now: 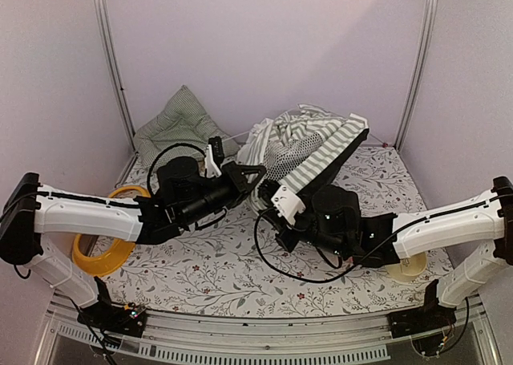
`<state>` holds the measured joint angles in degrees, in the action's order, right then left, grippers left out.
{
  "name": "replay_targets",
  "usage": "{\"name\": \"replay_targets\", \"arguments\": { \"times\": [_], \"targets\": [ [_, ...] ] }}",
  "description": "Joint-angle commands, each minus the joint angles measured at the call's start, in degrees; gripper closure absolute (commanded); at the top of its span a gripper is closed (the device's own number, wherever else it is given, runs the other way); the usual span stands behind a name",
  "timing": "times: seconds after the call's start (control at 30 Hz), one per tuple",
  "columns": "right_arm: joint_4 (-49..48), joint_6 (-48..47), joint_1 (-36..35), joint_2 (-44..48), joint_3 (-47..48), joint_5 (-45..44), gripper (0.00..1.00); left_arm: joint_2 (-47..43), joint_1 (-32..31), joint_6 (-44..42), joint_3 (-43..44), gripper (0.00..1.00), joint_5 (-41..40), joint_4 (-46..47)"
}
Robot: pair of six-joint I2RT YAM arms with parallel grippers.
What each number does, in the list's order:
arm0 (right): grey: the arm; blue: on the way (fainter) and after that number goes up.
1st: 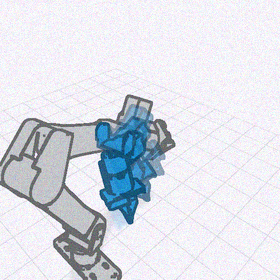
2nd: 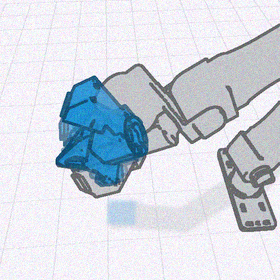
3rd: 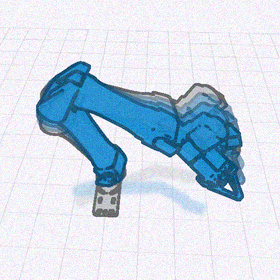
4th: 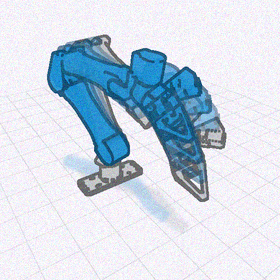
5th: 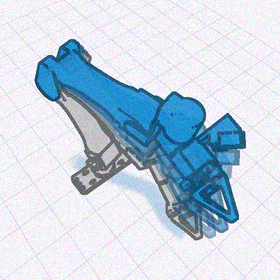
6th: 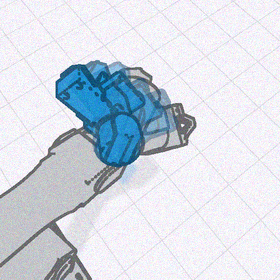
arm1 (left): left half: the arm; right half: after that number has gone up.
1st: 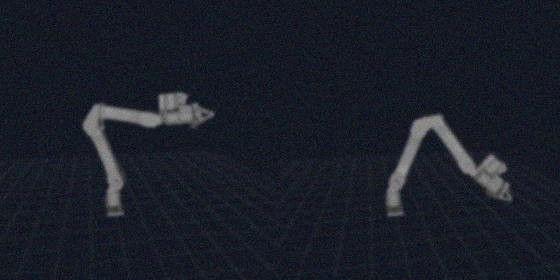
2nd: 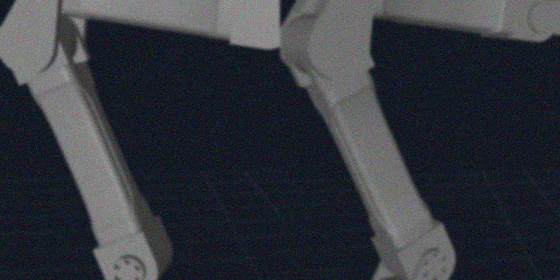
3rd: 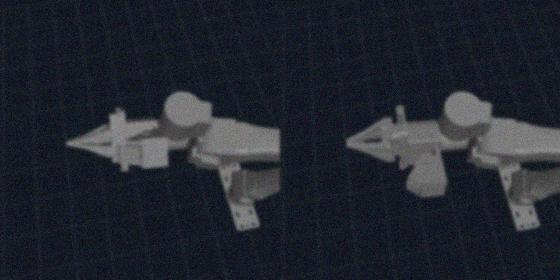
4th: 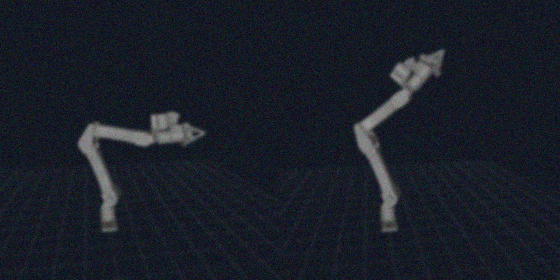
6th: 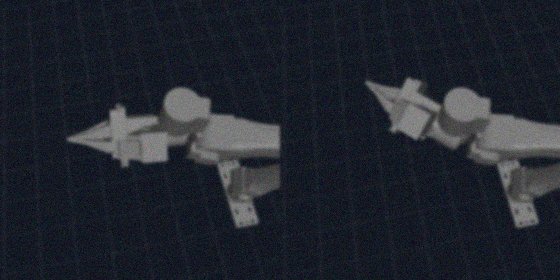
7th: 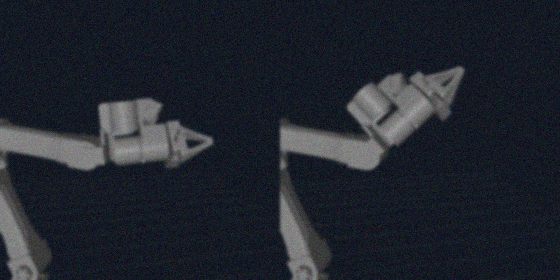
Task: Set up the pet tent
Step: Insert the tent pole into the pole socket of the pet tent.
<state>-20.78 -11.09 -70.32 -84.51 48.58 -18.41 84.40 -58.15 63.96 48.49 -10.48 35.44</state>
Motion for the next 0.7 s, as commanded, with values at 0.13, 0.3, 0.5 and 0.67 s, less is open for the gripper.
{"name": "replay_targets", "arguments": {
  "times": [0.13, 0.3, 0.5, 0.67],
  "targets": [
    [1.17, 10.67, 3.49, 3.96, 0.09, 11.98, 1.0, -0.52, 0.02, -4.42, -0.53, 1.0, -3.3, 9.06],
    [1.55, 13.0, 3.61, 3.77, 0.27, 14.56, 1.0, 0.77, -0.01, -4.73, -0.07, 1.0, -2.72, 9.76],
    [2.08, 14.05, 3.62, 3.96, 0.04, 14.33, 1.0, 1.11, 0.02, -5.13, 0.01, 1.0, -2.87, 10.17],
    [3.53, 16.01, 3.98, 3.43, 1.45, 14.81, 1.0, 1.85, -0.07, -5.6, -0.02, 1.0, -2.67, 10.95]
  ]
}}
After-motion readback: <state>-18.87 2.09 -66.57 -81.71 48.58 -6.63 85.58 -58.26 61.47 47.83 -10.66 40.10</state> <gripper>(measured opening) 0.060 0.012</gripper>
